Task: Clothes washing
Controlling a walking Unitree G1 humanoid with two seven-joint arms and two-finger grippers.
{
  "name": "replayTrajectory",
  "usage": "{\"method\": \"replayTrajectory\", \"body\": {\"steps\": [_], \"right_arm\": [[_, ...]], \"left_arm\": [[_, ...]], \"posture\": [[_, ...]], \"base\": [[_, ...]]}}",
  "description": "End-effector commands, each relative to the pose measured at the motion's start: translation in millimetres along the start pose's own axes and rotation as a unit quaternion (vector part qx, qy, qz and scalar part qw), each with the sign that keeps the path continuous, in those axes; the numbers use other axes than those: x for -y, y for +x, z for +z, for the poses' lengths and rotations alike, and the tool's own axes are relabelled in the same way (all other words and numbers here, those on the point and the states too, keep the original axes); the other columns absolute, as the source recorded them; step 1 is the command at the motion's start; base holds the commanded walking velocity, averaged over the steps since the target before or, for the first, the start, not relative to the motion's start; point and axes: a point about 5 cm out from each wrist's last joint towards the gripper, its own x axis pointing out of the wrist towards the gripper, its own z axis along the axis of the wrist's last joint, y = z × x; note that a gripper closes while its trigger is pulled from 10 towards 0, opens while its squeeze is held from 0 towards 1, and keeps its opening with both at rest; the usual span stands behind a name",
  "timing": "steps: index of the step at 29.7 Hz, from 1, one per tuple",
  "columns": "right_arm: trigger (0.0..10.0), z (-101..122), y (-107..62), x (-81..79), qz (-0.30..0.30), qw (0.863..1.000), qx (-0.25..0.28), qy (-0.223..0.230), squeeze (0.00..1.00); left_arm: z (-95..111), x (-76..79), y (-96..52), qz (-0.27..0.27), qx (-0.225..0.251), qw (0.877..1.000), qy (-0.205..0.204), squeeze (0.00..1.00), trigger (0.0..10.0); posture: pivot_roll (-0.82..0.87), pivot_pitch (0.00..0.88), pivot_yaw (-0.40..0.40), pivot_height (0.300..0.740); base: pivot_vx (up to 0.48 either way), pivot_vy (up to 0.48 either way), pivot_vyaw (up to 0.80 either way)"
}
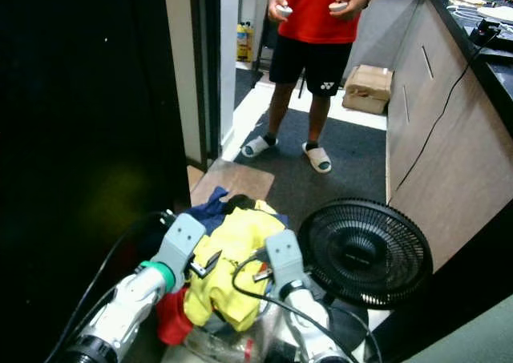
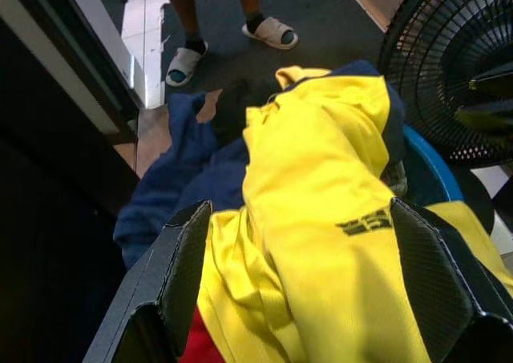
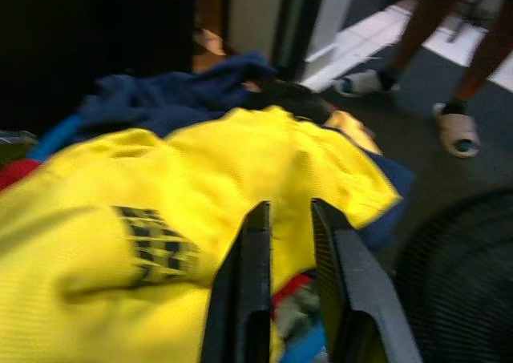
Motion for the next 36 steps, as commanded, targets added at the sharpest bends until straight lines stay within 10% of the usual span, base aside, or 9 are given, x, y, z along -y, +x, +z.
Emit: {"method": "replayTrajectory", "body": {"steps": [1,13,14,15,17,26,27,36], "right_arm": [[10.0,-2.7,-0.8,1.5,0.003,1.0,-0.009,0.005,1.0],[10.0,-4.0,-0.3,2.5,0.004,1.0,-0.015,0.003,1.0],[10.0,-4.2,-0.4,2.9,0.002,1.0,-0.016,0.002,0.0],[10.0,-4.2,-0.4,2.9,0.002,1.0,-0.016,0.002,0.0],[0.0,-4.2,-0.4,3.4,-0.002,1.0,-0.016,0.001,0.0],[0.0,-6.1,-2.8,2.7,-0.002,1.0,-0.015,0.005,0.0],[10.0,-6.9,-3.1,2.2,-0.001,1.0,-0.018,0.007,0.0],[10.0,-7.6,-2.9,1.4,-0.001,1.0,-0.021,0.01,0.0]], "left_arm": [[-6.8,-0.7,-3.3,0.007,-0.012,1.0,-0.008,0.0,10.0],[-12.3,-1.5,-6.5,0.017,-0.02,1.0,-0.011,0.0,10.0],[-12.3,-2.0,-6.7,0.018,-0.02,1.0,-0.01,0.0,10.0],[-12.3,-2.0,-6.7,0.018,-0.02,1.0,-0.01,0.0,10.0],[-12.5,-2.3,-6.8,0.019,-0.021,1.0,-0.011,0.0,10.0],[-13.1,-1.0,-7.2,0.019,-0.022,1.0,-0.011,0.0,10.0],[-13.0,-0.7,-7.2,0.017,-0.021,0.999,-0.018,1.0,10.0],[-11.0,-0.1,-7.4,0.01,-0.013,0.999,-0.028,1.0,10.0]], "posture": [[0.05,0.0,0.033,0.74],[0.07,0.003,0.021,0.74],[0.07,0.005,0.021,0.74],[0.07,0.005,0.021,0.74],[0.06,0.007,0.022,0.74],[0.06,0.014,0.025,0.74],[0.06,0.016,0.024,0.74],[0.06,0.017,0.024,0.74]], "base": [[0.0,0.0,0.0],[0.0,0.0,0.0],[0.0,0.0,0.0],[0.0,0.0,0.0],[0.0,0.0,0.0],[0.0,0.0,0.0],[0.0,0.0,0.0],[0.0,0.0,0.0]]}}
